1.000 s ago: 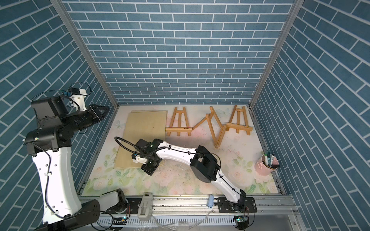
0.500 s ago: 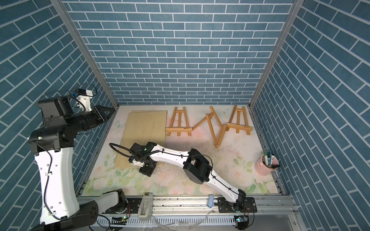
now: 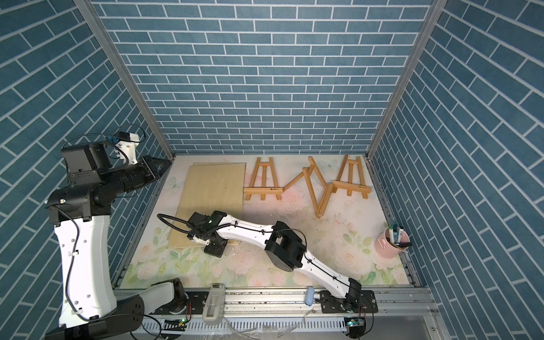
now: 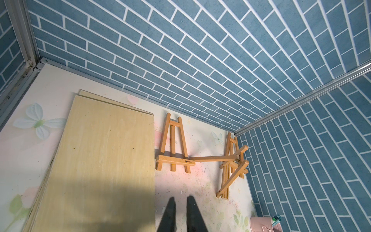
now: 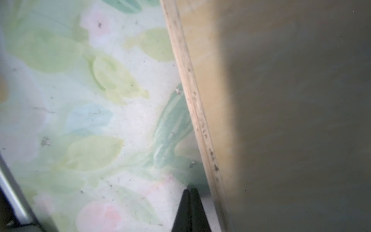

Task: Disassemble the easel
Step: Adjust the drawing board.

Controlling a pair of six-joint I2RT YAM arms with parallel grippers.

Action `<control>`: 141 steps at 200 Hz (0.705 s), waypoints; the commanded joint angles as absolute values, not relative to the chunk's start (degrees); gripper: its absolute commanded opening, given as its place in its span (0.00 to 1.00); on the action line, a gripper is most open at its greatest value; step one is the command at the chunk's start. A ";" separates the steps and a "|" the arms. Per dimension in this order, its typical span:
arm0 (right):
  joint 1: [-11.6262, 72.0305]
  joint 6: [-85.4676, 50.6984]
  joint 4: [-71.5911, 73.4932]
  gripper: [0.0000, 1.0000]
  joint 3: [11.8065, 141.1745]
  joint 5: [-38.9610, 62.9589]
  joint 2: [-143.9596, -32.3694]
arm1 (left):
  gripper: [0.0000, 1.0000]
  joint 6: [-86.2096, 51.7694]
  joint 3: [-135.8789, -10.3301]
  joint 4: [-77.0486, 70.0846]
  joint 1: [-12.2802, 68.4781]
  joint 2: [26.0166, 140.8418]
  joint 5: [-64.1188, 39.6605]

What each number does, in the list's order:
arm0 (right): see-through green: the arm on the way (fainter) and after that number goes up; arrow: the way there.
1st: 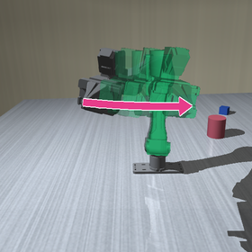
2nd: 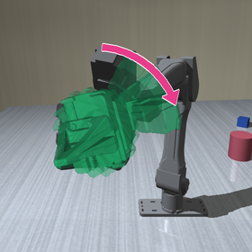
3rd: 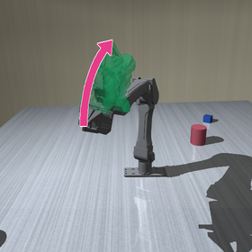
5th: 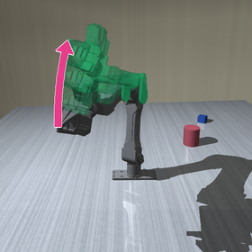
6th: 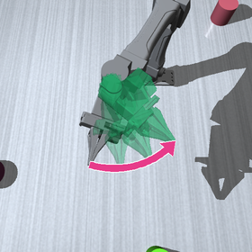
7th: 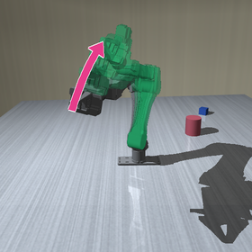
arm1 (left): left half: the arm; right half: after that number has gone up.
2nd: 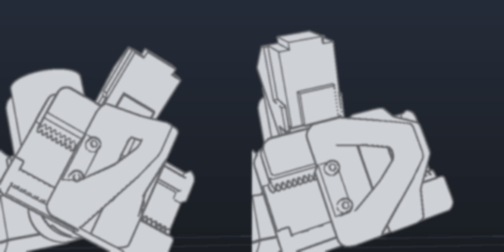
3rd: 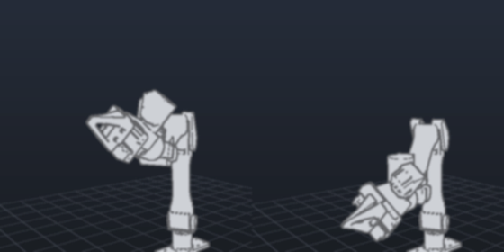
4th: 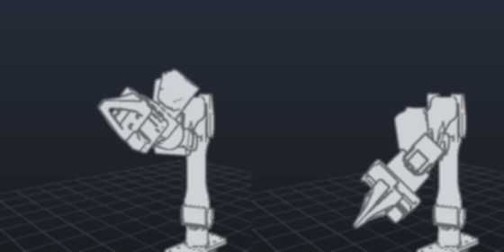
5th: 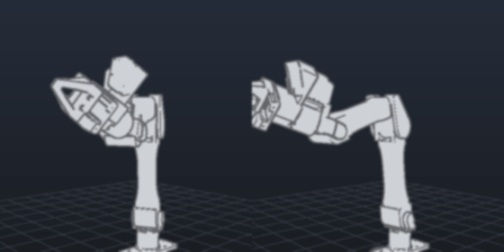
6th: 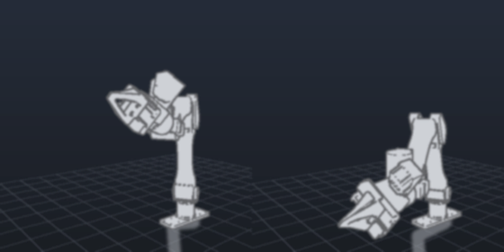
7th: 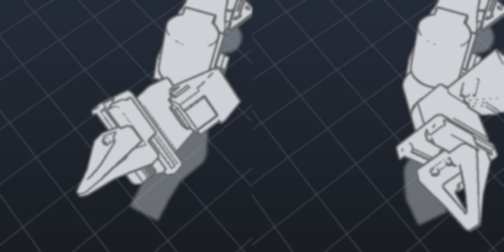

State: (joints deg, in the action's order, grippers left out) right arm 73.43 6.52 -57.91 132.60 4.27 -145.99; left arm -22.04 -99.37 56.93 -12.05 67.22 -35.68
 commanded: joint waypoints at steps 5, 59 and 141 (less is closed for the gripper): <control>73.74 9.40 -58.48 0.01 132.60 -0.59 -147.47 | 0.14 -21.10 -98.90 56.50 -11.72 67.24 -35.95; 73.79 9.97 -57.48 0.01 133.84 -4.38 -148.95 | 0.14 -20.86 -98.86 57.19 -11.77 67.19 -36.08; 73.22 11.12 -57.06 0.01 135.42 -5.59 -150.22 | 0.14 -20.60 -98.79 58.05 -11.78 66.86 -35.86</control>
State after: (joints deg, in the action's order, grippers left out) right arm 74.30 9.02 -58.26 134.50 -1.91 -147.04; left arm -21.56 -99.29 57.19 -12.01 67.22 -35.68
